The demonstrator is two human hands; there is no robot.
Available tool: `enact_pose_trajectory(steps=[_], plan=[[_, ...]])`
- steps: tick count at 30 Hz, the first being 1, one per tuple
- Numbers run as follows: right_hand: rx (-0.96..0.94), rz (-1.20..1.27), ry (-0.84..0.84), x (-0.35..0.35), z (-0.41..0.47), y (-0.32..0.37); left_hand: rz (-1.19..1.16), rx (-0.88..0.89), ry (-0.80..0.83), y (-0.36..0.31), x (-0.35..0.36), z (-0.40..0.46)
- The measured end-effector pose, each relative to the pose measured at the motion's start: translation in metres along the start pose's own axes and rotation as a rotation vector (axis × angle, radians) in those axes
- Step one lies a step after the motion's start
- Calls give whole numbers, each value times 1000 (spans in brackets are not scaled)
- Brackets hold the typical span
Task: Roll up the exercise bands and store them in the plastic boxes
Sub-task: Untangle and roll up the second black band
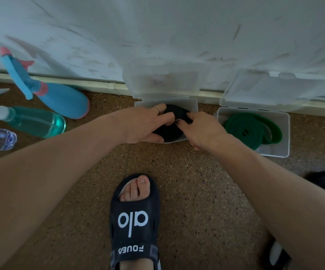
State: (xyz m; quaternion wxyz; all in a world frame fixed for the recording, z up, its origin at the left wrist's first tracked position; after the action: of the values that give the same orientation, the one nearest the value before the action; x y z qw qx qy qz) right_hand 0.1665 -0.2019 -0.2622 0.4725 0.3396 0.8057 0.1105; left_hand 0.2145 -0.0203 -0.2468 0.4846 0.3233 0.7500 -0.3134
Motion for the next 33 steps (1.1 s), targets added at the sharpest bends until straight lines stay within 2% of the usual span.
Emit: enact_pose_trajectory(steps=[4, 9, 12, 14, 19, 26, 33], plan=[[-16, -65, -31, 3, 4, -1, -40, -26, -34, -1, 4, -8], [-25, -110, -77, 1, -1, 2, -66, -101, -202, -16, 13, -31], [-53, -167, -130, 2, -7, 3, 44, -115, -360, -27, 15, -38], [-71, -219, -160, 2, -10, 5, 116, -91, -409, -34, 14, -33], [-84, -283, -198, 4, -13, 7, 139, -118, -409, -47, 15, -21], [-144, -325, -285, 7, -23, 5, 97, -160, -324, -52, 15, -21], [-192, -351, -215, 6, -19, 3, 81, -195, -386, -57, 14, -24]])
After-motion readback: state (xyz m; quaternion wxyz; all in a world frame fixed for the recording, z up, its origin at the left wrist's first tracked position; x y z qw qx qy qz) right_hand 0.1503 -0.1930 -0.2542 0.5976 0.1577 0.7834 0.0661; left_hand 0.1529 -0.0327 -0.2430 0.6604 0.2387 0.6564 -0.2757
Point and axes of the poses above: each hand's wrist, its own z-axis towards the middle knuckle, its own x-axis out of the palm, y = z × x, the point moved 1 cm from there along z, towards the middle knuckle, and after that the axes turned 11 degrees about -y, right-handed, at the moved point
